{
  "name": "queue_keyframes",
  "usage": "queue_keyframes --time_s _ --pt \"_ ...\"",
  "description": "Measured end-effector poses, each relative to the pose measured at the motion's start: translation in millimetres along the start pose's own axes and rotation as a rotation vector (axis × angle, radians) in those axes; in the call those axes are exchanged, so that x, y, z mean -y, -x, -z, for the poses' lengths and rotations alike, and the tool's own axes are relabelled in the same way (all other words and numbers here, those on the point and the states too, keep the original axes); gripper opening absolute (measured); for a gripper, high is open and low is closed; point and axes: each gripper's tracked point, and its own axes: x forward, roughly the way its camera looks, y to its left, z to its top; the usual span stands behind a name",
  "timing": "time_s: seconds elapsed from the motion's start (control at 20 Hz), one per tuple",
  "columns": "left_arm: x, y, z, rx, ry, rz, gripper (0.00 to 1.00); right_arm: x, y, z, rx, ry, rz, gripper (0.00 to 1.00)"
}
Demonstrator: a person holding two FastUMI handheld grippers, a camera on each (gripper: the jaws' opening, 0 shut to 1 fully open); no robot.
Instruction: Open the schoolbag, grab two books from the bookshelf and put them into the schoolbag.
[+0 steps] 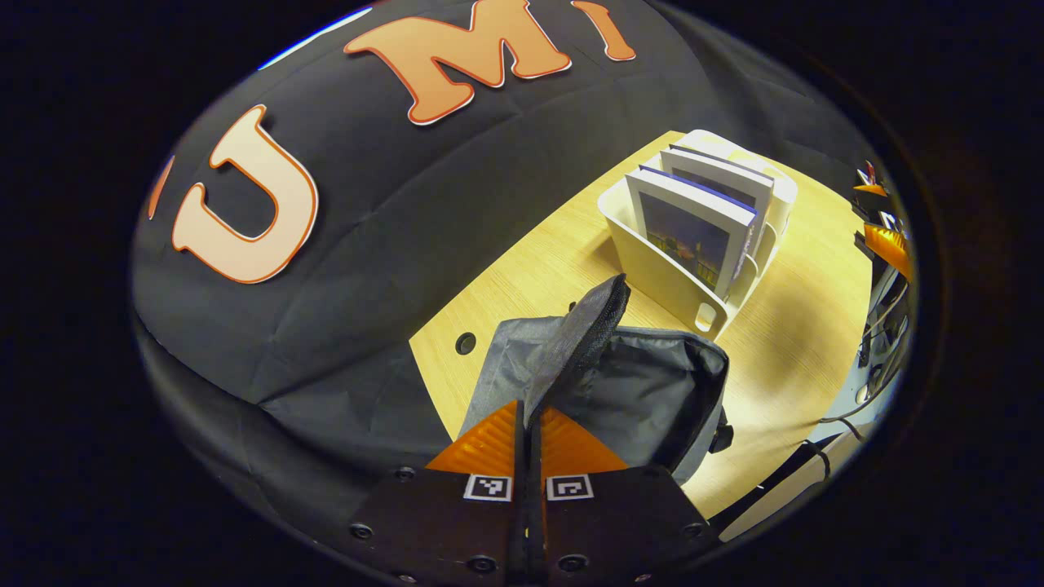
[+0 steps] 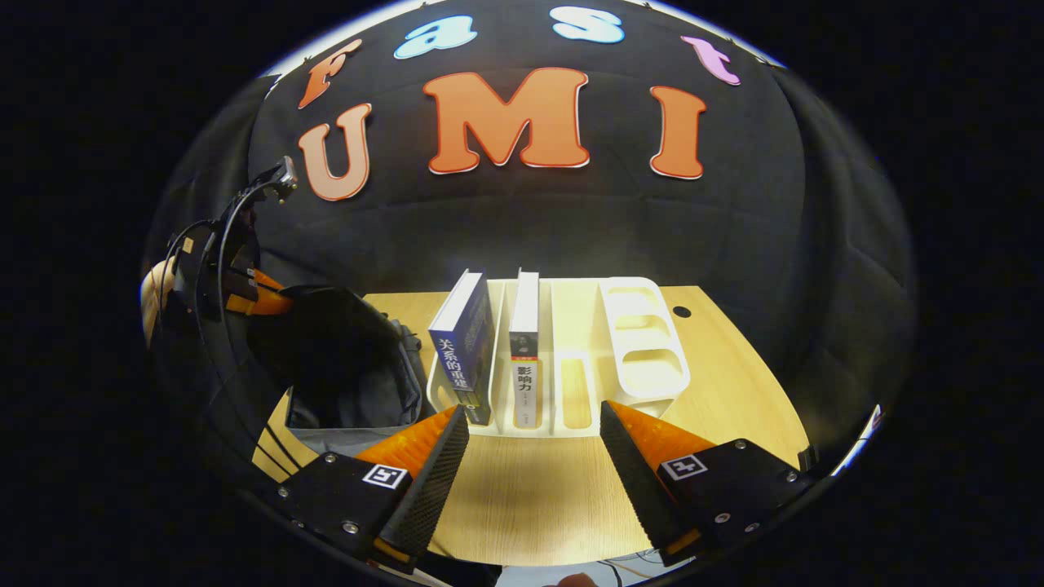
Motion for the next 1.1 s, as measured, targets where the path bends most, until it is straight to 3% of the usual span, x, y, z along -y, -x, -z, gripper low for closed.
queue_keyframes --time_s 0.25,0.6,0.8,0.95,1.1 --pt "-13.4 -12.7 -6.9 0.021 -0.028 0.045 0.01 -39.5 -1.9 -28.9 -0.077 0.024 -0.068 0.97" --pt "-32.2 -25.3 -17.3 0.088 -0.013 0.139 0.02 -92.1 -34.1 -105.6 -0.199 0.011 -0.135 0.97" --pt "-37.7 -29.5 -15.9 0.118 -0.003 0.172 0.02 -100.7 -83.5 -124.8 -0.35 0.088 -0.086 0.97" --pt "-40.8 -33.1 -17.0 0.139 0.008 0.188 0.02 -117.1 -121.0 -124.6 -0.468 0.074 -0.072 0.98" --pt "-43.1 -38.1 -12.5 0.141 0.019 0.198 0.02 -112.6 -151.2 -103.7 -0.591 0.077 -0.029 0.98"
